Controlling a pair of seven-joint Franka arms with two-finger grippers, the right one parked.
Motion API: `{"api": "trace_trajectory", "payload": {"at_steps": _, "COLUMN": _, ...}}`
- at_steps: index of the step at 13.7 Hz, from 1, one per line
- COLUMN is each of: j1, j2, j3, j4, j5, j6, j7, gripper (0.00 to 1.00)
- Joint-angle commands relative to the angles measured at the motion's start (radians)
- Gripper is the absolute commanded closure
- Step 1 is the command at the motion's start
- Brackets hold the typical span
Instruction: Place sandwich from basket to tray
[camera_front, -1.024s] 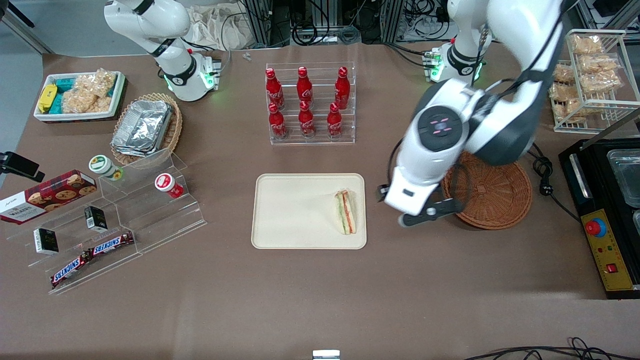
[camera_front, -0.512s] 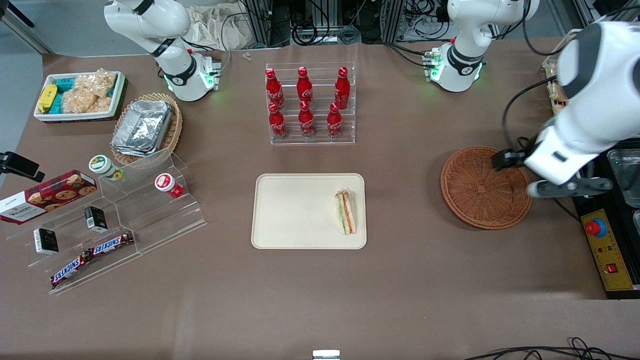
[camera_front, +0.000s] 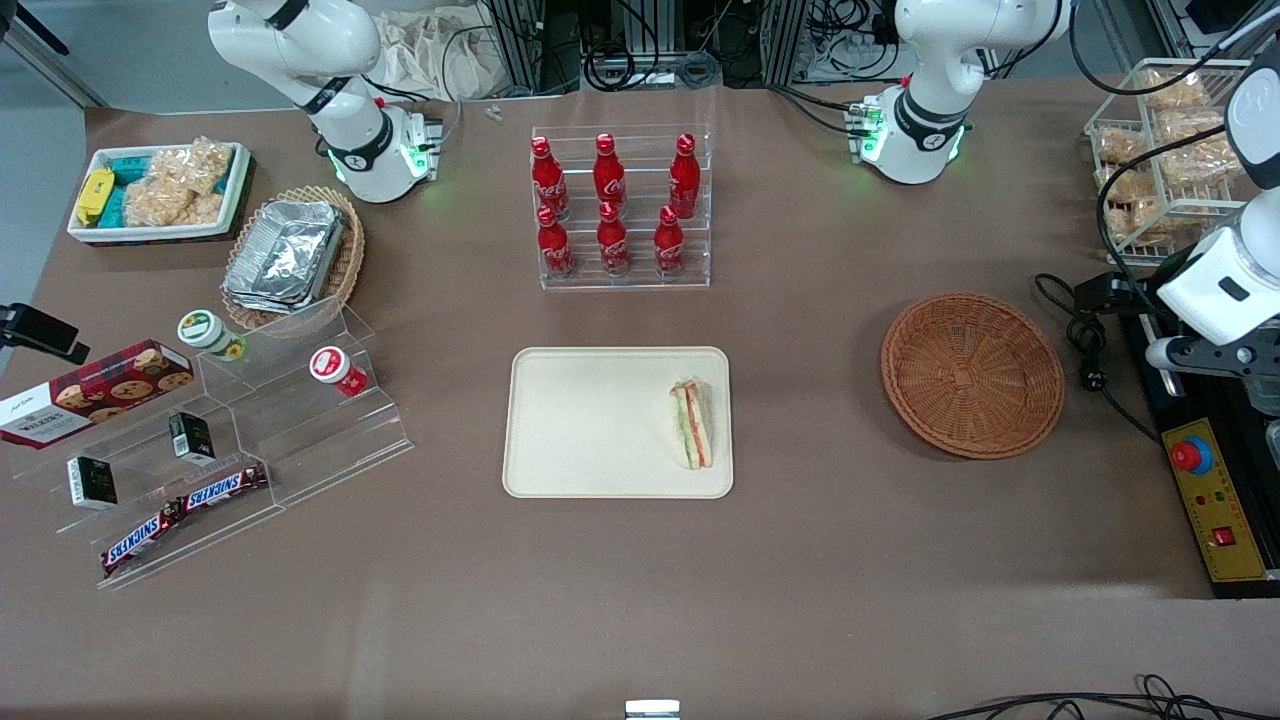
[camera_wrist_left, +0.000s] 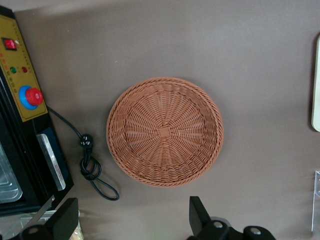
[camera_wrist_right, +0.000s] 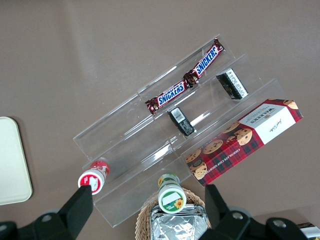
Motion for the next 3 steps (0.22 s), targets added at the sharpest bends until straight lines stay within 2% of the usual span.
{"api": "trace_trajectory", "payload": {"at_steps": 1, "j1": 0.014, "j2": 0.011, "j3": -0.041, "j4": 0.031, "j5": 0.002, "j6": -0.024, "j7": 0.049, "gripper": 0.0}}
{"api": "trace_trajectory", "payload": {"at_steps": 3, "j1": 0.012, "j2": 0.009, "j3": -0.046, "j4": 0.038, "j5": 0.0, "j6": -0.032, "j7": 0.047, "gripper": 0.0}}
